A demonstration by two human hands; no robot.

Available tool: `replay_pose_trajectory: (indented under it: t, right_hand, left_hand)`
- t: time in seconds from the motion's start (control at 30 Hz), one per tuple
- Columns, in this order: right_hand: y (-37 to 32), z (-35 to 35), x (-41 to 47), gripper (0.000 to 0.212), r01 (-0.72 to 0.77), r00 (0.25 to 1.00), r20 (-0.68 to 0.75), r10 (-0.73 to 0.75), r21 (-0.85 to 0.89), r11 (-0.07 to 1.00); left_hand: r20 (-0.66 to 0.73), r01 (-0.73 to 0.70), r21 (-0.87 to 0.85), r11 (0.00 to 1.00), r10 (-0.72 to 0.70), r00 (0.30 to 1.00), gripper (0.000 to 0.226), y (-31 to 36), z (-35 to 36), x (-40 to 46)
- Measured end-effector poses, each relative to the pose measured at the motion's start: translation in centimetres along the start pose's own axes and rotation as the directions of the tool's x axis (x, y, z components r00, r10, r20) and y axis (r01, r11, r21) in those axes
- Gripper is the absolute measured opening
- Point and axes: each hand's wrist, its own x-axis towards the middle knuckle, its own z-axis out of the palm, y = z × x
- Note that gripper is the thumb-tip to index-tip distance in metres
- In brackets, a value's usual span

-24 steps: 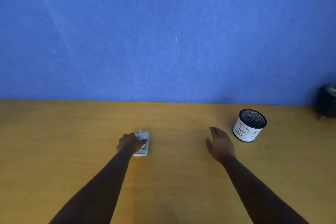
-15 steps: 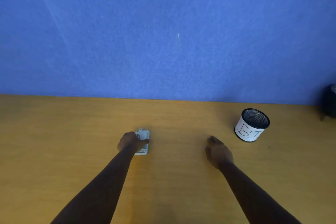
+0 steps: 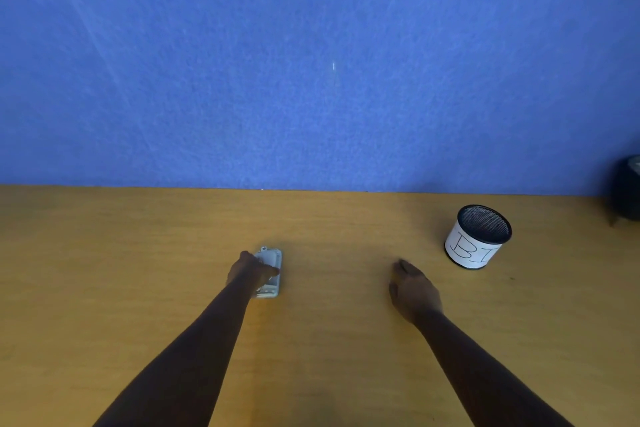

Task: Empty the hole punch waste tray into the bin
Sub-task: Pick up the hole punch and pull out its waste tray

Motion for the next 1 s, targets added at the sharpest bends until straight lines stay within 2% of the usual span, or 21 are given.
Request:
replay_pose_trajectory:
  t: [0.13,0.27,0.37,0.47,0.53,0.57,0.63,0.67,0.7,0.77,0.87,1.0]
  right_hand:
    - [0.1,-0.3,0.2,0.053,-0.006,1.0,0.002,0.006,0.041,0.999]
    - [-0.3,-0.9,0.2,0.049,-0.029,1.0,0.002,0.029,0.093,0.995]
    - [-1.3,-1.9,0.6,0.046,-0.042,0.996,-0.065,0.058,0.222,0.974]
    - [-3.1,-3.5,1.2,0.042,-0.069,0.991,-0.076,0.111,0.417,0.906]
    - [-4.5,-4.7,1.6,0.038,-0.125,0.985,-0.024,0.172,0.588,0.799]
    - [-5.1,-5.2,1.9,0.038,-0.177,0.976,0.038,0.214,0.712,0.679]
    - [-6.2,-6.0,2.2,0.038,-0.286,0.951,0.234,0.202,0.915,0.286]
    - [-6.6,-6.4,2.2,0.038,-0.318,0.943,0.299,0.148,0.94,0.126]
    - [-6.9,-6.8,2.3,0.039,-0.337,0.938,0.332,0.101,0.941,0.036]
    - [-7.0,-7.6,2.3,0.041,-0.346,0.935,0.35,0.053,0.935,-0.072]
    - [-7.1,-8.3,2.4,0.042,-0.328,0.936,0.346,0.065,0.924,-0.198]
    - [-6.8,-8.8,2.4,0.04,-0.312,0.935,0.343,0.096,0.919,-0.242]
  left_hand:
    - [0.036,0.028,-0.051,0.998,-0.026,0.999,0.074,0.4,0.0,-0.4]
    - [0.1,-0.009,-0.11,0.994,0.02,0.995,0.066,1.3,0.4,-1.2]
    - [0.159,-0.062,-0.152,0.986,0.086,0.984,0.059,2.9,0.7,-2.6]
    - [0.234,-0.118,-0.179,0.977,0.159,0.959,0.053,4.8,1.1,-4.3]
    - [0.295,-0.143,-0.205,0.968,0.201,0.934,0.053,6.0,1.4,-5.4]
    - [0.315,-0.157,-0.213,0.964,0.22,0.923,0.053,6.5,1.7,-5.9]
    - [0.331,-0.192,-0.215,0.957,0.256,0.908,0.054,7.6,2.2,-6.9]
    - [0.334,-0.211,-0.216,0.953,0.275,0.901,0.054,8.2,2.4,-7.5]
    - [0.336,-0.231,-0.215,0.949,0.294,0.895,0.054,8.7,2.6,-7.9]
    - [0.343,-0.268,-0.21,0.94,0.327,0.881,0.055,9.5,2.9,-8.7]
    - [0.339,-0.303,-0.208,0.93,0.359,0.869,0.061,10.5,3.2,-9.5]
    - [0.316,-0.341,-0.205,0.917,0.392,0.864,0.064,11.1,3.4,-10.1]
